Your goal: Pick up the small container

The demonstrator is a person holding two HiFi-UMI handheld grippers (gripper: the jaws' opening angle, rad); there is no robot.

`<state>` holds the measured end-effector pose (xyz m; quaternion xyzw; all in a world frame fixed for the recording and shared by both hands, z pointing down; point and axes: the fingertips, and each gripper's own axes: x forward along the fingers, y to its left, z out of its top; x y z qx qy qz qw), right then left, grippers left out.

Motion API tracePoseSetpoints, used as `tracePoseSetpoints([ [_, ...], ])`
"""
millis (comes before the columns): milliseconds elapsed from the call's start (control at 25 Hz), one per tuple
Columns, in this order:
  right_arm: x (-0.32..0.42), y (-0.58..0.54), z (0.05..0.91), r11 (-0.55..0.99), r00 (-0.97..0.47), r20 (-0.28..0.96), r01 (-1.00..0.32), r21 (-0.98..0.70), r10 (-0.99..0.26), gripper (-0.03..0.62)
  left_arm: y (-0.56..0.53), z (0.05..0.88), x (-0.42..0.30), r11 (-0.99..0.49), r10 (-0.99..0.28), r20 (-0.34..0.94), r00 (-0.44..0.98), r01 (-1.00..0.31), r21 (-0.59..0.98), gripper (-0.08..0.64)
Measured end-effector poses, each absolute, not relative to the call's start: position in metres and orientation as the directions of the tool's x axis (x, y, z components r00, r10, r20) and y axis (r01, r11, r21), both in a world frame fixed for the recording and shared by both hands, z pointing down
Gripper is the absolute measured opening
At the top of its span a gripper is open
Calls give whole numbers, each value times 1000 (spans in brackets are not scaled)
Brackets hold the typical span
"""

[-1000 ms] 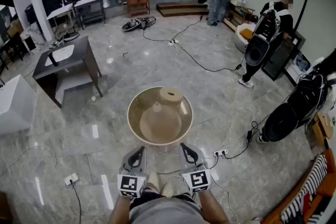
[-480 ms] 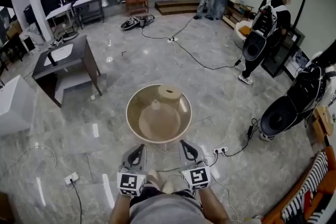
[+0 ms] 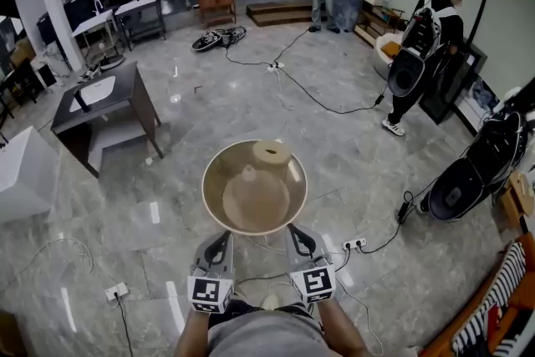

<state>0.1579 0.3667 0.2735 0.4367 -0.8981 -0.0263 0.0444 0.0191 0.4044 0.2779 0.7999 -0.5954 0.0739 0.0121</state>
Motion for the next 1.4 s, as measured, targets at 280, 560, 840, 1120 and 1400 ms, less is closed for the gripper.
tracePoseSetpoints([
  [280, 138, 315, 282, 604, -601, 57, -792, 92, -797, 0, 350, 290, -3, -307, -946, 138, 295, -949, -76, 18],
  [560, 101, 245, 284, 575, -572, 60, -812, 100, -818, 0, 272, 293, -38, -346, -932, 137, 336, -936, -57, 18],
  [840, 71, 164, 280, 531, -525, 88, -843, 83, -847, 0, 186, 293, -68, -406, -906, 154, 394, -912, -53, 18],
  [1120, 41, 102, 285, 490, -480, 112, -868, 79, -870, 0, 119, 299, -95, -469, -873, 176, 455, -882, -47, 18],
  [1400, 22, 58, 302, 414, -400, 145, -907, 81, -905, 0, 63, 313, -117, -544, -827, 192, 529, -838, -36, 18],
])
